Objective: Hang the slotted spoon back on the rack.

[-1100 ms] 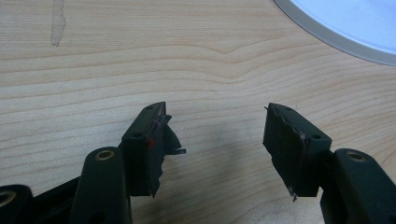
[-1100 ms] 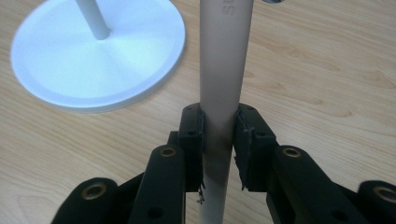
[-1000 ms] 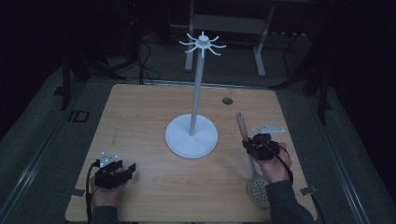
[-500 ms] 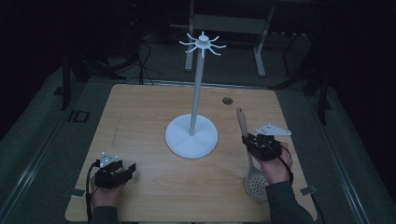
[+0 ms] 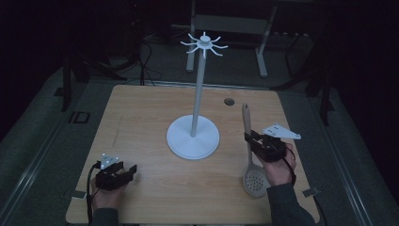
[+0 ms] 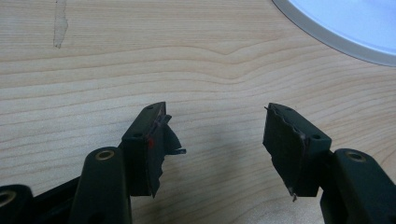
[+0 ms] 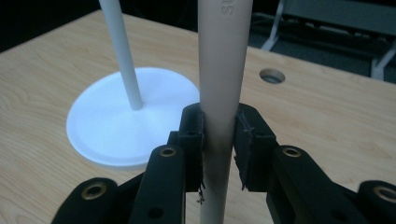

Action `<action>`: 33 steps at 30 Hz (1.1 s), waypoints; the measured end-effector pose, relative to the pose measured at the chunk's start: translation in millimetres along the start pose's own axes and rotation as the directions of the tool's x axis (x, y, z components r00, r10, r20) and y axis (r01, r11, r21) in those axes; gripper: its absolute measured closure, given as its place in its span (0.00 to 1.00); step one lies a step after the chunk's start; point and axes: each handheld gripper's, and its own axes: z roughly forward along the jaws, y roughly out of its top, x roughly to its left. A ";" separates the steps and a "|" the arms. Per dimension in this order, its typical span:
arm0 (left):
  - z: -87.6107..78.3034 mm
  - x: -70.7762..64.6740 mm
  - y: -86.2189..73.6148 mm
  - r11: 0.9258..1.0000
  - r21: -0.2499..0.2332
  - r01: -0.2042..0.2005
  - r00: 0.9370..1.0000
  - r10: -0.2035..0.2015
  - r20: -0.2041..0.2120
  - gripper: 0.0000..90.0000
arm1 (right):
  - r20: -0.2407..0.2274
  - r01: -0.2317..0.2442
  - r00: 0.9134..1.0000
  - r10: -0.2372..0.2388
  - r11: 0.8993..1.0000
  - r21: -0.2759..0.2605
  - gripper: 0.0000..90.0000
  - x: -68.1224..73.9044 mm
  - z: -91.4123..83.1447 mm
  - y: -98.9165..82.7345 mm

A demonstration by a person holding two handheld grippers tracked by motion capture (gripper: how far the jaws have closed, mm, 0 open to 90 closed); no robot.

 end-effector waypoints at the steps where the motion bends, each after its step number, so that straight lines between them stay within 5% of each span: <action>1: 0.0 0.0 0.0 1.000 -0.001 0.001 1.000 -0.001 0.000 0.45 | -0.004 0.004 1.000 -0.004 1.000 -0.009 0.82 0.7 -0.6 0.5; 33: -0.2 0.4 0.2 1.000 -0.003 0.003 1.000 -0.003 0.001 0.45 | -0.052 0.103 0.993 -0.110 0.987 -0.125 0.82 27.3 -0.9 25.0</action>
